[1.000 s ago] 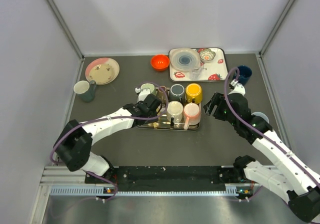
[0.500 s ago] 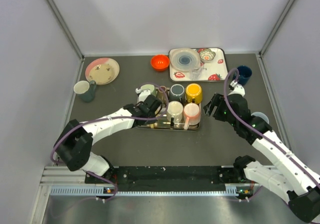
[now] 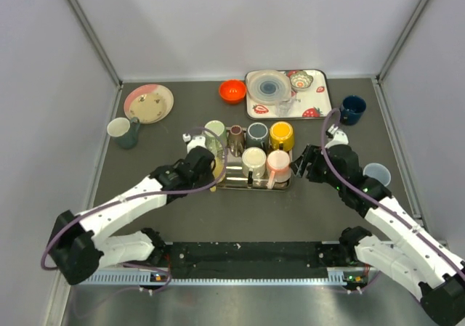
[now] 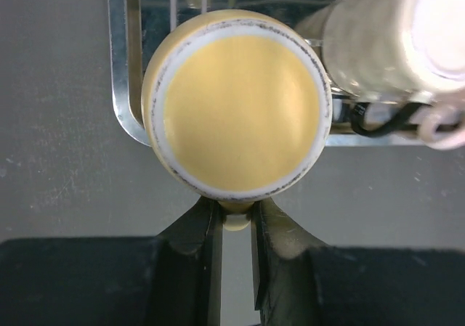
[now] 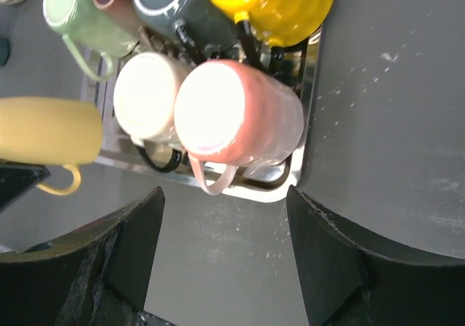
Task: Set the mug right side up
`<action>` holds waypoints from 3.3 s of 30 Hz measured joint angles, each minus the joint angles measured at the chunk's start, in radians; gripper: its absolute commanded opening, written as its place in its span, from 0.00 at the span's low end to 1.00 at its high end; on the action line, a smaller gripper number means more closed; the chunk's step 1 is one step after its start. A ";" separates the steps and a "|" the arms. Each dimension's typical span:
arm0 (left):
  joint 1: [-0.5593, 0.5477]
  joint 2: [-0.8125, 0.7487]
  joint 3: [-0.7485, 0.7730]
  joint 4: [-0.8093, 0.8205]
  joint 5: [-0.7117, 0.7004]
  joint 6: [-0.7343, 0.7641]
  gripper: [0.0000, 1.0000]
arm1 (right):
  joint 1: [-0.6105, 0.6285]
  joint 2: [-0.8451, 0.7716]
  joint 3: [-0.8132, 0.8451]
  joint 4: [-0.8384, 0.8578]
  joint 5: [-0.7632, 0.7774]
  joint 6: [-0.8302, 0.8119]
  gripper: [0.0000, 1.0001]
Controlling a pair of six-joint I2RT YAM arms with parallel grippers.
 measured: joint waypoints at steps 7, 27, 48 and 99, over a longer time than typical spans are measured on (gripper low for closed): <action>0.000 -0.298 -0.092 0.092 0.074 0.052 0.00 | 0.000 -0.066 -0.089 0.137 -0.229 0.021 0.71; 0.000 -0.383 -0.275 0.899 0.520 -0.172 0.00 | 0.023 0.133 -0.248 1.114 -0.889 0.586 0.77; 0.000 -0.269 -0.281 1.104 0.653 -0.321 0.00 | 0.080 0.273 -0.184 1.141 -0.853 0.522 0.58; 0.001 -0.644 -0.273 0.625 0.111 -0.071 0.58 | -0.198 0.232 0.460 -0.151 -0.028 -0.100 0.00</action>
